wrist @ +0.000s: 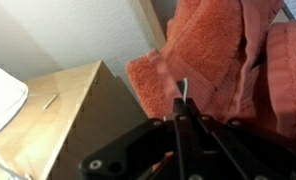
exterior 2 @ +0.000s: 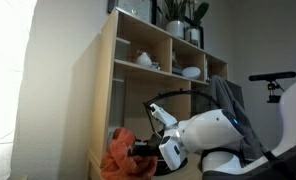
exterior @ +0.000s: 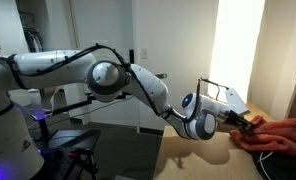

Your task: Move the tennis rack slightly to the right. Pick up the orange towel from the top compartment and put it on the table.

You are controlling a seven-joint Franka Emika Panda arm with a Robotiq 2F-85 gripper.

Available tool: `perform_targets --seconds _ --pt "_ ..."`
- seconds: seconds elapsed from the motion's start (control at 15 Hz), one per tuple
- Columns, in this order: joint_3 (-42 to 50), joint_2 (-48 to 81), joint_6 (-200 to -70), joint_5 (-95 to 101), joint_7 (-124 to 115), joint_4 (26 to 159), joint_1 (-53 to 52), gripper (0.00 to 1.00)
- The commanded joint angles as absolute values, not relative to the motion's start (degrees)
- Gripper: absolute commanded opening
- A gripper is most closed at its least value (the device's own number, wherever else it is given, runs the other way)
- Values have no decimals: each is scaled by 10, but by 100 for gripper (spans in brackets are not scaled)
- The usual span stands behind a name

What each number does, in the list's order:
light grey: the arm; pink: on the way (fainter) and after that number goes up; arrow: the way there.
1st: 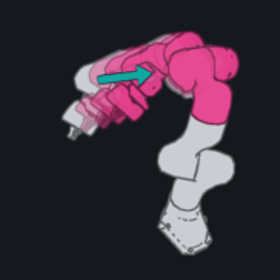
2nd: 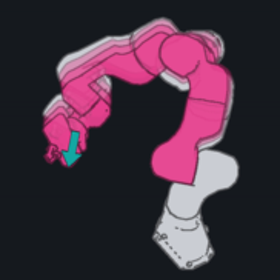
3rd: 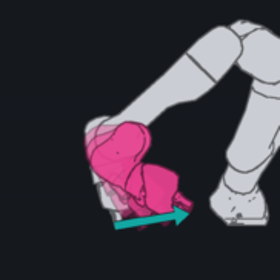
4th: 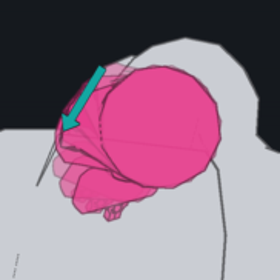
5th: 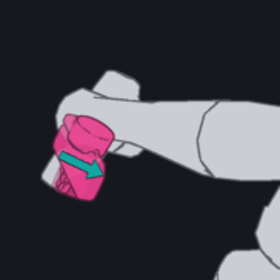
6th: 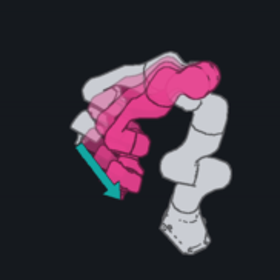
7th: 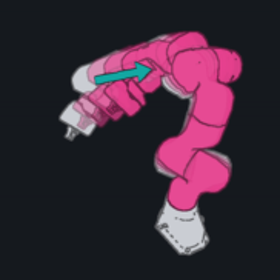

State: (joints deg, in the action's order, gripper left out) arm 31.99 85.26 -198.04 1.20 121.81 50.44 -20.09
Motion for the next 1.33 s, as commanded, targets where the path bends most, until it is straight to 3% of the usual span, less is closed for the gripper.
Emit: perform_targets --seconds 0.0,0.67,0.93,1.27 --pt "315 852 -1980 -25 1271 473 -198 1" --pt "298 845 -1980 -101 1404 359 -183 2" --pt "243 845 -1980 -73 1404 347 -167 2" --pt "252 844 -1980 -79 1392 362 -174 4"
